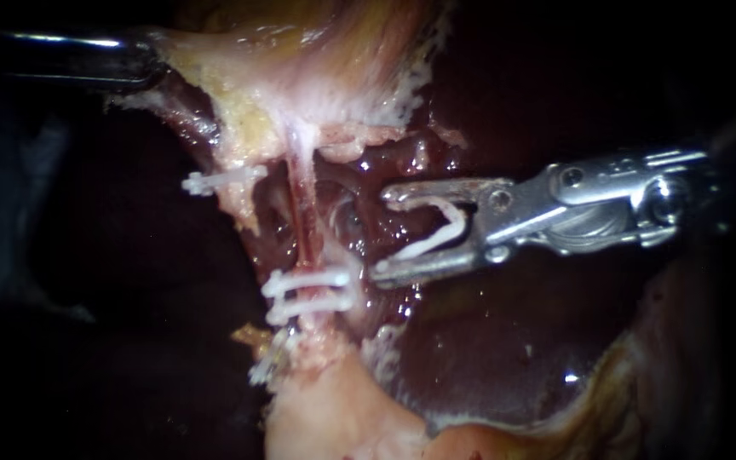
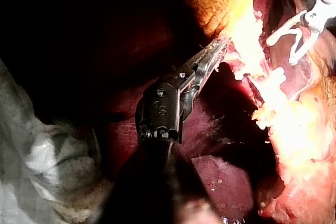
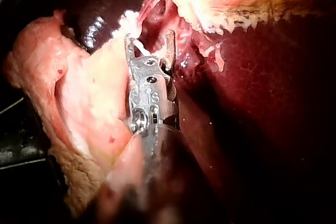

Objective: Clipping third clip right tube

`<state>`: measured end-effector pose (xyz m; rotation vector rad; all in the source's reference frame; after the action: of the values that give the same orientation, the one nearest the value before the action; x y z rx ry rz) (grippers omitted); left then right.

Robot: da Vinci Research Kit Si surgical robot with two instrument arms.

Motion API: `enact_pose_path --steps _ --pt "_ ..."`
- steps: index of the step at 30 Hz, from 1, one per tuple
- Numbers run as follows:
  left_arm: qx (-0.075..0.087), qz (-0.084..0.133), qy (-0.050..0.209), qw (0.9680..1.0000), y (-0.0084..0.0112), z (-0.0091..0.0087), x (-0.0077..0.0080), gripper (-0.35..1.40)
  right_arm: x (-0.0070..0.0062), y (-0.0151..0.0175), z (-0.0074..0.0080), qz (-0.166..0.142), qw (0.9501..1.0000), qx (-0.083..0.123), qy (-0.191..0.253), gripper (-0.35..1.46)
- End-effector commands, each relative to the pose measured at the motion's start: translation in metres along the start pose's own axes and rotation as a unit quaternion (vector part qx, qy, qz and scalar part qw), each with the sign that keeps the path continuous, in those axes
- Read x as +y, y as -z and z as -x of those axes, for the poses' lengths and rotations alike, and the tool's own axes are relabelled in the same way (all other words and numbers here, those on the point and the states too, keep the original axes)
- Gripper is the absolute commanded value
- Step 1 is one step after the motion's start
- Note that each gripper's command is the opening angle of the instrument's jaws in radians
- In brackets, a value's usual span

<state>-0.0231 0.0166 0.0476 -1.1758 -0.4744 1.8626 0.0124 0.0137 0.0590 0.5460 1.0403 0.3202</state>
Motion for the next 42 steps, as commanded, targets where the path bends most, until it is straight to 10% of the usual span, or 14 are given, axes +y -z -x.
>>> enact_pose_path --steps 1,12,21,42 --pt "0.000 0.000 0.000 1.0000 0.0000 0.0000 0.0000 -0.35 0.0002 -0.0005 0.0000 -0.001 1.0000 0.003 -0.004 0.50" --pt "0.000 0.000 -0.001 1.0000 -0.0001 0.0002 0.0000 -0.35 0.0024 -0.0057 -0.0012 -0.032 0.9970 0.055 -0.043 0.50" --pt "0.000 -0.001 -0.001 1.0000 -0.0002 0.0002 0.0000 -0.35 0.0033 -0.0079 -0.0024 -0.080 0.9854 0.124 -0.085 0.50" --pt "0.000 -0.001 -0.001 1.0000 -0.0002 0.0004 -0.0001 -0.35 -0.0004 -0.0036 -0.0083 -0.163 0.9606 0.204 -0.094 0.46"
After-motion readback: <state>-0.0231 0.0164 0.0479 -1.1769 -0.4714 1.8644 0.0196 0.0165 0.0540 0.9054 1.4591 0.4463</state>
